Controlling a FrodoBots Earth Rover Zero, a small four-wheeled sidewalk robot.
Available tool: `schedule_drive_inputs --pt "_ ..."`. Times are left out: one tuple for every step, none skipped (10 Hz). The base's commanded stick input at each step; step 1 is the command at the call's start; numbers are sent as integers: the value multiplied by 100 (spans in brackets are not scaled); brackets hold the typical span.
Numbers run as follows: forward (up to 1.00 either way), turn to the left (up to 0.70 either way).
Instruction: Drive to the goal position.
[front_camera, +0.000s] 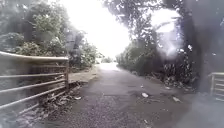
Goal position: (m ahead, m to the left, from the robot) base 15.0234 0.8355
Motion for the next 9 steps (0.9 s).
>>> schedule_drive_inputs --pt "70 -35" --pt "70 -35" --pt "70 -35" --pt "70 -35" --pt "70 -35" --pt "70 -35" --pt "70 -35" --pt "70 -35" --pt "70 -35"
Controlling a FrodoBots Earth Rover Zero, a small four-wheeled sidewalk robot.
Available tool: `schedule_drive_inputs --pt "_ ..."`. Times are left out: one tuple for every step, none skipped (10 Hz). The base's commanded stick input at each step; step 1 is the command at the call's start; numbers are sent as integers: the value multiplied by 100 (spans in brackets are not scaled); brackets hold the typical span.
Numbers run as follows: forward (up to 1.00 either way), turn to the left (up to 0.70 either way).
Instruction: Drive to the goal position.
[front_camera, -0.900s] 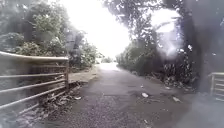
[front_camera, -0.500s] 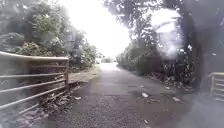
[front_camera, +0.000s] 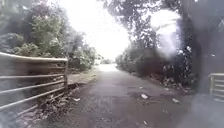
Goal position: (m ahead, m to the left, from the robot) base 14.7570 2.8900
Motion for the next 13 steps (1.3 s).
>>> schedule_drive_inputs --pt "70 -35" --pt "70 -35" --pt "70 -35" --pt "70 -35" --pt "70 -35" --pt "70 -35" --pt "70 -35" --pt "70 -23" --pt "70 0" --pt "70 0" --pt "70 0" --pt "70 9" --pt "70 35"
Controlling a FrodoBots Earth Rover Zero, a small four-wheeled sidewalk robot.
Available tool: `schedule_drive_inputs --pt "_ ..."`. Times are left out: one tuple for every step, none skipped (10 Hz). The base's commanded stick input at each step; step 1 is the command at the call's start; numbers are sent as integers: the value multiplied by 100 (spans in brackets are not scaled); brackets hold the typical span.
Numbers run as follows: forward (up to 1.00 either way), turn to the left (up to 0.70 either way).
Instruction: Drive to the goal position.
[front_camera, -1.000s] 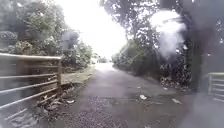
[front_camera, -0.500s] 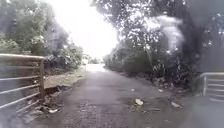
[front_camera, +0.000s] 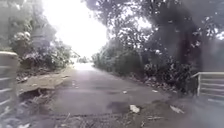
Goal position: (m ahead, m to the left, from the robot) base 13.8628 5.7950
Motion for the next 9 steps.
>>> schedule_drive_inputs --pt "70 35" --pt "70 35" --pt "70 35" --pt "70 35" --pt "70 35" --pt "70 35" --pt "70 25" --pt "70 0" --pt "70 0"
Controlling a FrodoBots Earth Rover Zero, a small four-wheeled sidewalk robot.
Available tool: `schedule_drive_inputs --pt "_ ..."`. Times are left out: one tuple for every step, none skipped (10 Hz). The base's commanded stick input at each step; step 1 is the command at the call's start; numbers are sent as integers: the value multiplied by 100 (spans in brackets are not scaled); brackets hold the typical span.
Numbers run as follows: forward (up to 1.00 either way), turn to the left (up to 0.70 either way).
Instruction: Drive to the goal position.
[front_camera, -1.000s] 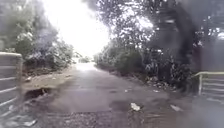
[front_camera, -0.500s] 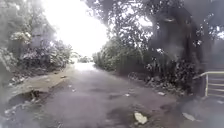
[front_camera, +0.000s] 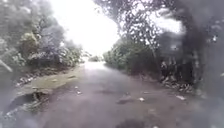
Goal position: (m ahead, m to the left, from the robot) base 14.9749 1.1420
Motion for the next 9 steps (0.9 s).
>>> schedule_drive_inputs --pt "70 0" --pt "70 0" --pt "70 0" --pt "70 0" --pt "70 0" --pt "70 -16" --pt "70 -35" --pt "70 -35" --pt "70 -35"
